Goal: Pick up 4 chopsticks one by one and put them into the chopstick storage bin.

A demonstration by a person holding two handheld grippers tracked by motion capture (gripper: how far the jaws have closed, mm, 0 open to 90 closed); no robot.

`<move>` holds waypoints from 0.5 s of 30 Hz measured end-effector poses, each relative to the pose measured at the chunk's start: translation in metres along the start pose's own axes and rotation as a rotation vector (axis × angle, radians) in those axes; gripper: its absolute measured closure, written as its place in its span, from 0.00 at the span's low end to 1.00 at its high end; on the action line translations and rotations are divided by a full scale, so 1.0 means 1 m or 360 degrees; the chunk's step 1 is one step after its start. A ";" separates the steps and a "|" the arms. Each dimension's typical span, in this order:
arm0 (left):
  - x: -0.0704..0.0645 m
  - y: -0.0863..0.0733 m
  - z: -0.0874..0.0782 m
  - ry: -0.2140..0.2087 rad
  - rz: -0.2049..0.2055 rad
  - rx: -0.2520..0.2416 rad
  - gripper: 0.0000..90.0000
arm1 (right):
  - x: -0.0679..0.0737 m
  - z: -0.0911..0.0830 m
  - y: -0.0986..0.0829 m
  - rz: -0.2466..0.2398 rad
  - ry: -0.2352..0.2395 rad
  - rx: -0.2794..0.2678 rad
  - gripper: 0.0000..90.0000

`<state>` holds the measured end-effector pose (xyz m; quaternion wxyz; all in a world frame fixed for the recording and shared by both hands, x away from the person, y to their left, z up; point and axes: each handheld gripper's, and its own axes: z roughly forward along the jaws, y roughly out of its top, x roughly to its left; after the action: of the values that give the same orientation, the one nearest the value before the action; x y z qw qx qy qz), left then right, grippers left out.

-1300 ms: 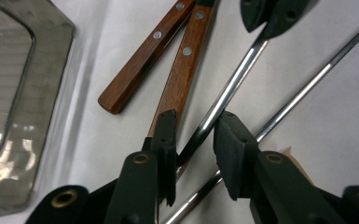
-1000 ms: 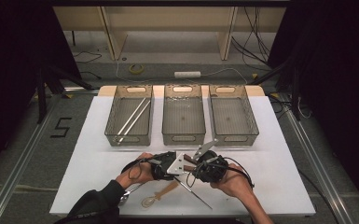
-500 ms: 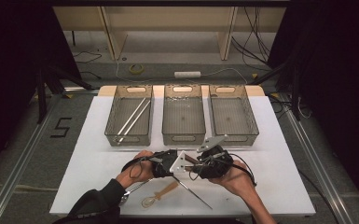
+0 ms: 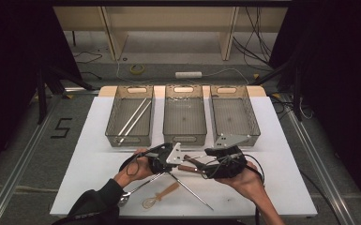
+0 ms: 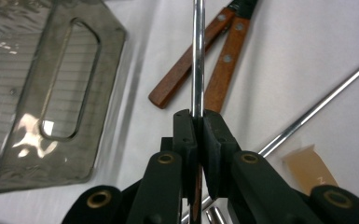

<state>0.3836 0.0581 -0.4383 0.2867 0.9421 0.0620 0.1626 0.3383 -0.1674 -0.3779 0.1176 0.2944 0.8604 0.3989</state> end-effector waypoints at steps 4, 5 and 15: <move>0.005 -0.001 -0.005 0.0009 -0.0078 -0.0012 0.94 | 0.005 -0.001 -0.003 -0.0013 0.0043 -0.0022 0.43; 0.007 -0.001 -0.007 0.0012 -0.0095 -0.0011 0.94 | 0.007 -0.001 -0.004 -0.0012 0.0055 -0.0030 0.42; 0.019 -0.001 -0.021 0.0112 -0.0230 -0.0037 0.94 | 0.015 0.013 -0.027 0.0001 0.0153 -0.0031 0.40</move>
<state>0.3940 0.0739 -0.4176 0.3062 0.9255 0.1381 0.1752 0.3212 -0.1643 -0.4069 0.0789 0.2741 0.8610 0.4211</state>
